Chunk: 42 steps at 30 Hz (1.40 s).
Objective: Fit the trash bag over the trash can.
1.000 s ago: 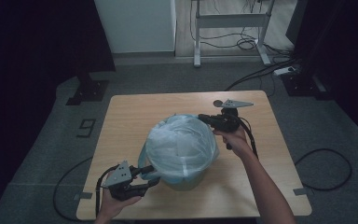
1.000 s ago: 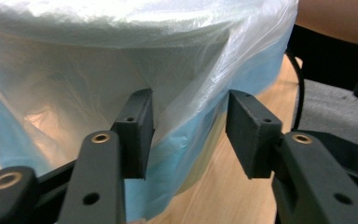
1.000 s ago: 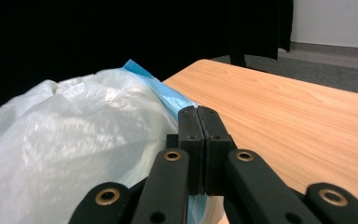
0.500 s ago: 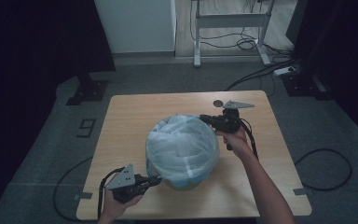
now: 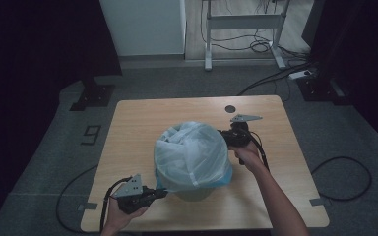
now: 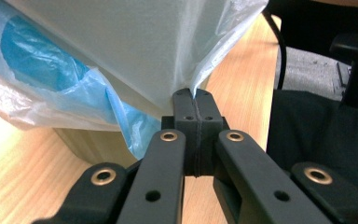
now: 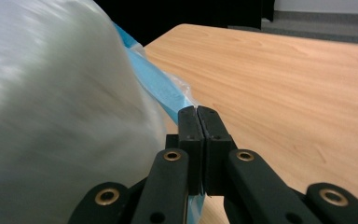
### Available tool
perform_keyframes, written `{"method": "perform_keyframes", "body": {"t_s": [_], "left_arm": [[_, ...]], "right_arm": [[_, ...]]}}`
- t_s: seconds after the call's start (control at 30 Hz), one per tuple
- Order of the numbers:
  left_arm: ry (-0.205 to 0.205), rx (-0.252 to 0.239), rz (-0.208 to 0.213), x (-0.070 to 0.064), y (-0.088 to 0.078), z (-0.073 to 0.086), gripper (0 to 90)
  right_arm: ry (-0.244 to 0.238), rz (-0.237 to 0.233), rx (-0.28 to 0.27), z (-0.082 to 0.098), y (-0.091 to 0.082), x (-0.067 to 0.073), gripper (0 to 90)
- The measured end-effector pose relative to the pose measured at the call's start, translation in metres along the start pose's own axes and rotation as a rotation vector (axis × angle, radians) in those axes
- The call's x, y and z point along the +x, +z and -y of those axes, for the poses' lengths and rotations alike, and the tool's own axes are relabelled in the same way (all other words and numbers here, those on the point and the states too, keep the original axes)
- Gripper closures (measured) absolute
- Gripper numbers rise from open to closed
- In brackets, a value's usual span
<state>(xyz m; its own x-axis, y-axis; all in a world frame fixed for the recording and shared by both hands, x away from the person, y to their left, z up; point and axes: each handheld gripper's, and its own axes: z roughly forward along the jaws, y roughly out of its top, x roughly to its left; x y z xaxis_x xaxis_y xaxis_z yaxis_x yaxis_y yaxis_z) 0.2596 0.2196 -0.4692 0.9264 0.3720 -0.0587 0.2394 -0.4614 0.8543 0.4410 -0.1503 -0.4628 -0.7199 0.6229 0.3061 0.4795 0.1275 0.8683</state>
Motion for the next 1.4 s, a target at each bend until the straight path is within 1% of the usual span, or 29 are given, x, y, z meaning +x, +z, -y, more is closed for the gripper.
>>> {"method": "perform_keyframes", "body": {"t_s": [0.07, 0.13, 0.2, 0.23, 0.27, 0.33, 0.37, 0.43, 0.5, 0.57, 0.67, 0.7, 0.77, 0.83, 0.93, 0.97, 1.0, 1.1, 1.17, 1.2, 1.23, 1.27, 1.4], "left_arm": [[-0.003, 0.018, -0.011, 0.0, 0.001, 0.002, 90.0], [-0.005, 0.012, -0.009, 0.0, 0.001, 0.002, 90.0], [-0.002, 0.012, -0.016, -0.001, 0.0, 0.0, 90.0], [0.001, 0.011, -0.016, -0.001, 0.0, -0.001, 90.0], [0.004, 0.009, -0.018, -0.001, 0.0, -0.002, 90.0], [0.008, 0.0, -0.023, -0.002, -0.002, -0.004, 90.0], [0.013, -0.001, -0.026, -0.002, -0.001, -0.005, 90.0], [0.035, 0.019, -0.046, -0.005, 0.001, -0.006, 90.0], [0.041, 0.024, -0.041, -0.007, 0.004, -0.007, 90.0], [0.048, 0.028, -0.048, -0.009, 0.006, -0.007, 90.0], [0.051, 0.018, -0.051, -0.011, 0.005, -0.007, 89.0], [0.051, 0.012, -0.053, -0.012, 0.004, -0.007, 83.9], [0.055, -0.002, -0.087, -0.015, 0.001, -0.007, 67.8], [0.042, -0.017, -0.089, -0.017, -0.003, -0.008, 52.9], [0.014, -0.047, -0.074, -0.016, -0.008, -0.008, 36.9], [0.009, -0.06, -0.07, -0.015, -0.011, -0.008, 33.9], [0.006, -0.069, -0.066, -0.015, -0.013, -0.008, 31.1], [-0.009, -0.101, -0.064, -0.012, -0.022, -0.008, 26.1], [-0.019, -0.114, -0.067, -0.01, -0.027, -0.008, 23.8], [-0.024, -0.124, -0.07, -0.009, -0.031, -0.008, 23.3], [-0.03, -0.137, -0.062, -0.007, -0.035, -0.008, 22.9], [-0.034, -0.146, -0.063, -0.006, -0.037, -0.008, 22.2], [-0.045, -0.17, -0.087, -0.002, -0.048, -0.011, 22.2]], "right_arm": [[0.015, 0.005, -0.002, 0.005, 0.0, -0.003, 88.4], [0.032, -0.002, -0.012, 0.008, 0.0, -0.005, 88.4], [0.052, -0.011, -0.031, 0.008, -0.003, -0.006, 87.6], [0.055, -0.011, -0.042, 0.007, -0.005, -0.007, 83.9], [0.057, 0.001, -0.053, 0.006, -0.008, -0.006, 78.9], [0.055, 0.019, -0.071, 0.004, -0.017, -0.006, 73.6], [0.057, 0.03, -0.08, 0.004, -0.022, -0.005, 69.1], [0.059, 0.05, -0.097, 0.004, -0.033, -0.005, 66.2], [0.058, 0.067, -0.107, 0.006, -0.042, -0.003, 62.2], [0.063, 0.081, -0.116, 0.008, -0.051, -0.001, 58.8], [0.057, 0.079, -0.125, 0.014, -0.063, 0.004, 55.1], [0.055, 0.084, -0.128, 0.016, -0.066, 0.007, 52.8], [0.054, 0.087, -0.132, 0.02, -0.072, 0.012, 49.9], [0.038, 0.092, -0.139, 0.025, -0.077, 0.018, 48.5], [0.03, 0.086, -0.144, 0.032, -0.084, 0.024, 47.3], [0.025, 0.088, -0.146, 0.034, -0.086, 0.025, 46.8], [0.025, 0.087, -0.149, 0.037, -0.089, 0.026, 46.0], [0.031, 0.089, -0.167, 0.043, -0.095, 0.028, 44.6], [0.033, 0.091, -0.176, 0.049, -0.1, 0.029, 43.8], [0.033, 0.092, -0.179, 0.051, -0.102, 0.03, 43.6], [0.032, 0.093, -0.182, 0.054, -0.104, 0.031, 43.4], [0.031, 0.094, -0.187, 0.058, -0.107, 0.032, 43.0], [0.029, 0.096, -0.193, 0.07, -0.114, 0.035, 42.5]]}}
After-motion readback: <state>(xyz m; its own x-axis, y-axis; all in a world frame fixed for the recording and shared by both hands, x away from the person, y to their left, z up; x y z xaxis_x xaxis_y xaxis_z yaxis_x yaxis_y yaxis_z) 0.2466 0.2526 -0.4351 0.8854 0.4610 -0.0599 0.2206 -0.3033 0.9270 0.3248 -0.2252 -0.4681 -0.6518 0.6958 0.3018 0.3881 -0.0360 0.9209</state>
